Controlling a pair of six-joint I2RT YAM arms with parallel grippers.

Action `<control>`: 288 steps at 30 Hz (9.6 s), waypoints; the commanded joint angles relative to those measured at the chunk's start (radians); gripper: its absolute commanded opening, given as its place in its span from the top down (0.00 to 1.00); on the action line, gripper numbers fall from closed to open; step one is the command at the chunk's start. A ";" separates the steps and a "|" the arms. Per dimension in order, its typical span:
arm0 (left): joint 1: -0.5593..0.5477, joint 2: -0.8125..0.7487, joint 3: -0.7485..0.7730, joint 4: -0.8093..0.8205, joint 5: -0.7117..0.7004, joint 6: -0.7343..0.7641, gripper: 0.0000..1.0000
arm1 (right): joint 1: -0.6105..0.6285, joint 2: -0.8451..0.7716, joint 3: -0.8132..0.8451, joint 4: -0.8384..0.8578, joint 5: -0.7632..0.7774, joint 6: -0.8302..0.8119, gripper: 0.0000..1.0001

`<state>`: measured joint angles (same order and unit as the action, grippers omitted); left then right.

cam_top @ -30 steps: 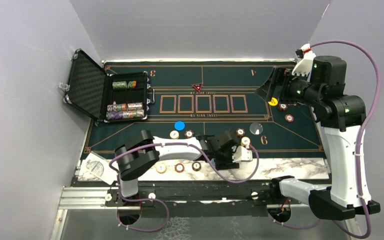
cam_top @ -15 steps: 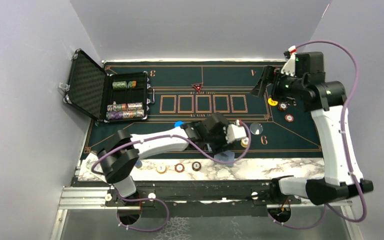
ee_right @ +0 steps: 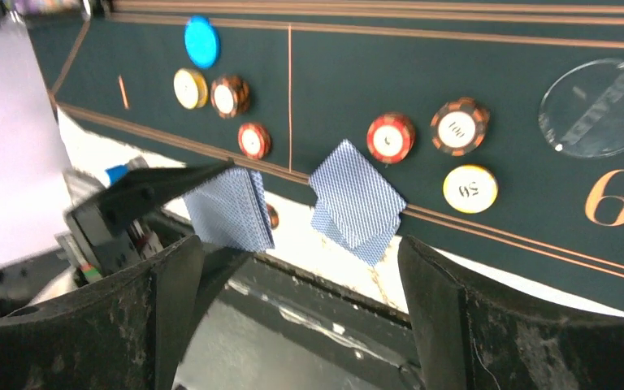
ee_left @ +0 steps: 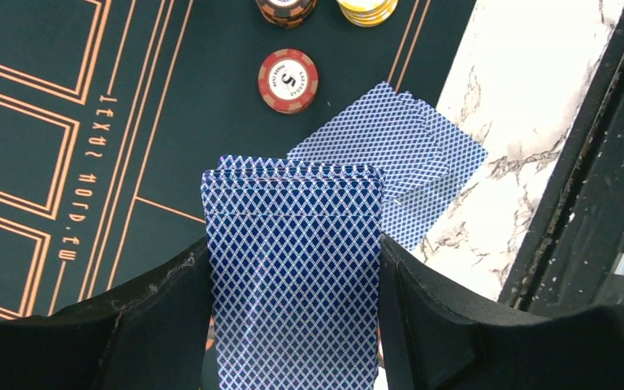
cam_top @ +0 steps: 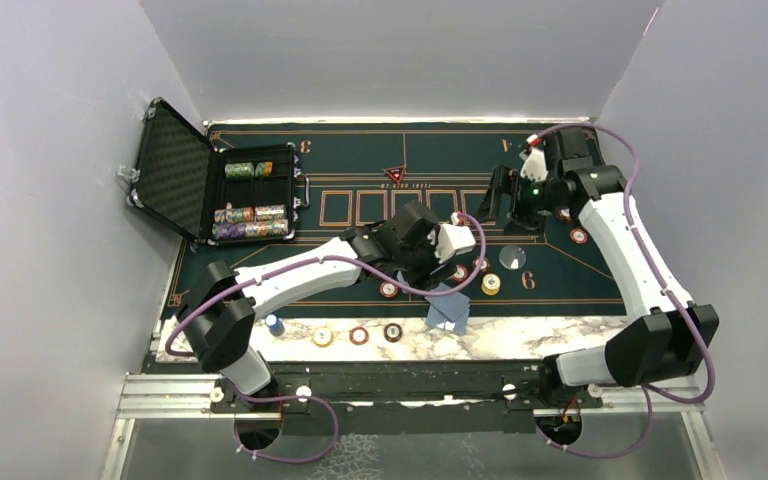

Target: Distribute texas hold em gaming equipment

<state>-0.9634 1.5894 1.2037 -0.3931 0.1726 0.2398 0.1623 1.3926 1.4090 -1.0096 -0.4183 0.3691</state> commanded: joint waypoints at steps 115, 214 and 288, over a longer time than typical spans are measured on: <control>-0.213 0.347 0.249 -0.139 0.014 0.243 0.89 | -0.147 -0.221 -0.485 0.102 0.030 -0.011 0.12; -0.016 0.197 -0.086 0.079 0.080 -0.720 0.57 | 0.149 0.027 -0.714 0.406 -0.187 0.186 0.32; -0.149 0.319 0.227 -0.104 0.185 0.237 0.02 | -0.101 -0.242 0.203 -0.231 0.054 -0.060 0.09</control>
<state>-1.1275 1.9511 1.3846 -0.4820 0.2886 0.5030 0.0589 1.1679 1.6505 -1.2709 -0.3099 0.3126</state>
